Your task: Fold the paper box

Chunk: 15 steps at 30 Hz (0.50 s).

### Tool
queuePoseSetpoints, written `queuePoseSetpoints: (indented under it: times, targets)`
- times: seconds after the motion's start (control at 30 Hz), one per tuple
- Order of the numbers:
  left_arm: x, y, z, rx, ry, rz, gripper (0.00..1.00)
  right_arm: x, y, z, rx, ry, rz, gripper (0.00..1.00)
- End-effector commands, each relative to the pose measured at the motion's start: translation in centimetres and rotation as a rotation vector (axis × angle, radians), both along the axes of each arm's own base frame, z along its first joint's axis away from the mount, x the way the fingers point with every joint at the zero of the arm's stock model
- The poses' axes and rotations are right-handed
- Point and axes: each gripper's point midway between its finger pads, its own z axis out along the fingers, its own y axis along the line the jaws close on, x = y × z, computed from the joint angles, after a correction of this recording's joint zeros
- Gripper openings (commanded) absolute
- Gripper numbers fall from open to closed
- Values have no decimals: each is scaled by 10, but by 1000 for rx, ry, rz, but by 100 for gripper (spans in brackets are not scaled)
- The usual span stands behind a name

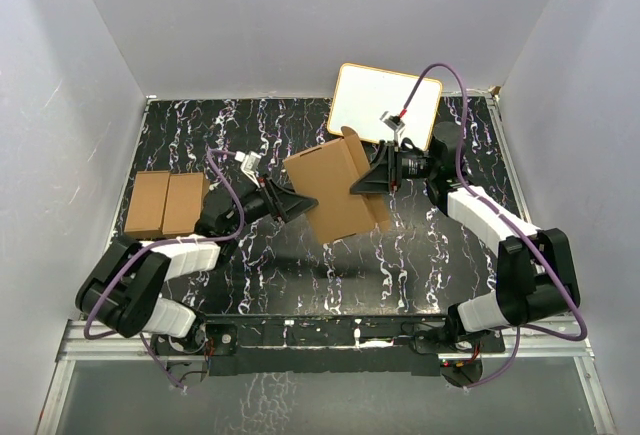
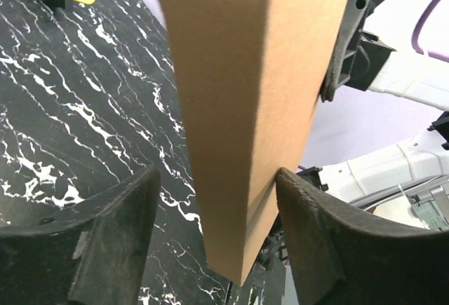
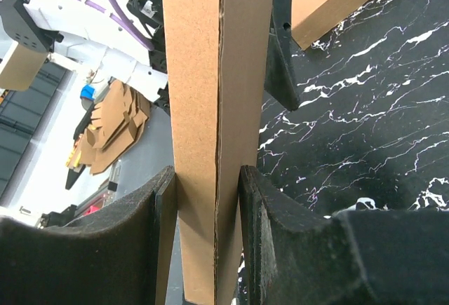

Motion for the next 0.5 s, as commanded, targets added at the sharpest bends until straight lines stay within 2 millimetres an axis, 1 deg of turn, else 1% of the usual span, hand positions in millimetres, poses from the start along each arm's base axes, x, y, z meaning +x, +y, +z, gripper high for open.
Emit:
queuePoseSetpoints:
  times: [0.0,0.1,0.27,0.33,0.4,0.47]
  targets:
    - [3,-3,38,-99,-84,-16,59,3,5,12,13,-58,13,33]
    - [5,-2,33,-86,-69,2,49,17,5,1,-43,-60,-46,34]
    - [9,-4,23,-67,-34,19,26,35,4,-15,-127,-94,-124,35]
    - [12,-5,19,-58,-15,27,21,41,3,-21,-160,-104,-151,37]
    - [15,-6,14,-52,2,40,18,46,3,-28,-197,-117,-173,40]
    - [18,-6,11,-50,14,54,15,49,4,-35,-230,-124,-185,42]
